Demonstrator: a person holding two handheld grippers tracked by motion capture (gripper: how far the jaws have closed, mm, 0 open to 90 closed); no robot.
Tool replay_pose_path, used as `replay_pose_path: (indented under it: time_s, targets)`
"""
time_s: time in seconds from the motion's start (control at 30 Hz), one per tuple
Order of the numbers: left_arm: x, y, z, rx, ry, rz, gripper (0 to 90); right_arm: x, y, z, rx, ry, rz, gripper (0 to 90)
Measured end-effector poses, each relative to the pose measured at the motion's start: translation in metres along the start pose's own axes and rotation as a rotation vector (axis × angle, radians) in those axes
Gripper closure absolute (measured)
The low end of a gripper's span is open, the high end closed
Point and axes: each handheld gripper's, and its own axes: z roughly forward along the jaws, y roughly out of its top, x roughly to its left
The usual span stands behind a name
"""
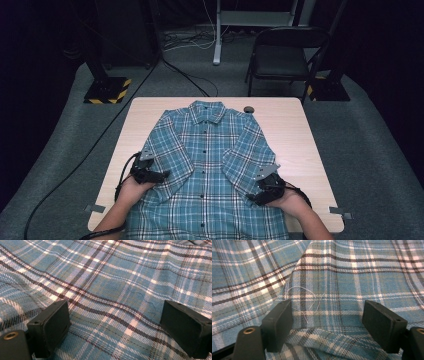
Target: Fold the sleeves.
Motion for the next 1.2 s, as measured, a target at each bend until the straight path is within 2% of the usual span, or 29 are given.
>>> replay_pose_path:
  time_s: [0.2,0.27,0.4,0.53,0.6,0.73,0.87,1.0,1.1,1.17,1.2]
  targets:
    - [-0.011,0.007,0.007,0.002,-0.026,0.033,8.7,-0.001,-0.001,-0.009,0.092,0.003,0.018,25.1]
    - [-0.012,0.007,0.007,0.001,-0.030,0.038,8.7,-0.002,0.001,-0.013,0.102,-0.004,0.040,27.4]
    - [-0.013,0.006,0.006,0.001,-0.033,0.040,8.8,-0.011,0.004,-0.018,-0.005,-0.048,0.142,20.7]
    - [-0.013,0.006,0.006,-0.001,-0.027,0.036,8.9,-0.019,0.006,-0.013,-0.043,-0.134,0.200,18.8]
    - [-0.014,0.006,0.006,-0.003,-0.022,0.031,8.8,-0.021,0.005,-0.006,-0.046,-0.147,0.208,17.7]
    - [-0.014,0.005,0.006,-0.003,-0.020,0.030,8.8,-0.022,0.004,0.005,0.012,-0.171,0.201,13.8]
    - [-0.015,0.004,0.005,-0.001,-0.019,0.027,8.8,-0.023,0.006,0.004,0.012,-0.191,0.225,12.4]
    - [-0.017,0.004,0.004,0.001,-0.020,0.030,8.1,-0.024,0.016,0.000,0.008,-0.193,0.237,12.1]
    - [-0.017,0.004,0.004,0.004,-0.027,0.032,7.7,-0.028,0.029,0.000,-0.003,-0.160,0.245,12.8]
    - [-0.017,0.005,0.004,0.007,-0.028,0.033,7.6,-0.032,0.037,0.004,0.017,-0.143,0.242,13.5]
    - [-0.017,0.005,0.004,0.007,-0.028,0.033,7.5,-0.036,0.042,0.008,0.032,-0.151,0.235,13.4]
